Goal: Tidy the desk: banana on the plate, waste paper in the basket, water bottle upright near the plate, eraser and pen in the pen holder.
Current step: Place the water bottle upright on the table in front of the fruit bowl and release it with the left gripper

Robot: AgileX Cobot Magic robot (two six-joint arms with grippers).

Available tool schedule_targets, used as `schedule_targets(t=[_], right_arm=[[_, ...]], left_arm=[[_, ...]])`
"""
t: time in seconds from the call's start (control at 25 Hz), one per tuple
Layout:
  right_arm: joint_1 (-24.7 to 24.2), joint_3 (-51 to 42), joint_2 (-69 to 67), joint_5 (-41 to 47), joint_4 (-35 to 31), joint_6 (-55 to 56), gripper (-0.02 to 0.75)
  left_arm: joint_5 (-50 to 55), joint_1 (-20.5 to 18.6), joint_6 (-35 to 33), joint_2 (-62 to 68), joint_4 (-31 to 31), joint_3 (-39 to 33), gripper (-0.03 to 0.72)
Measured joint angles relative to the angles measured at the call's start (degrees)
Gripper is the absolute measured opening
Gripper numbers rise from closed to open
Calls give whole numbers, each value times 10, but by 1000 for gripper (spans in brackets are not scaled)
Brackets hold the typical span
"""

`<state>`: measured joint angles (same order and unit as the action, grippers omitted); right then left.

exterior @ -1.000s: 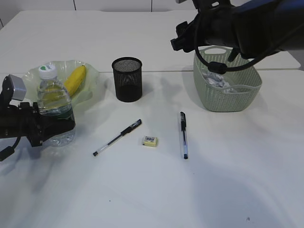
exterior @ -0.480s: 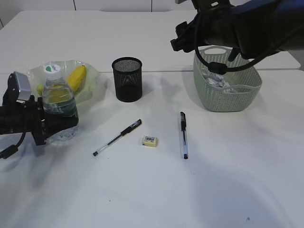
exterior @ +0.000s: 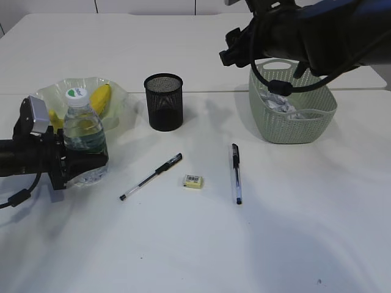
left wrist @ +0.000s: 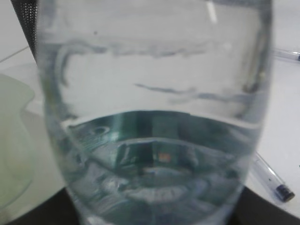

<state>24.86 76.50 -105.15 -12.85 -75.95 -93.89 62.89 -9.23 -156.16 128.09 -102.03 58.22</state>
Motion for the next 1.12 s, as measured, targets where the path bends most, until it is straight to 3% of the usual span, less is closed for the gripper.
schedule_targets(t=[1.12], right_arm=[[0, 0, 0, 0, 3, 1, 532]], left_arm=[[0, 1, 0, 0, 0, 0, 340]])
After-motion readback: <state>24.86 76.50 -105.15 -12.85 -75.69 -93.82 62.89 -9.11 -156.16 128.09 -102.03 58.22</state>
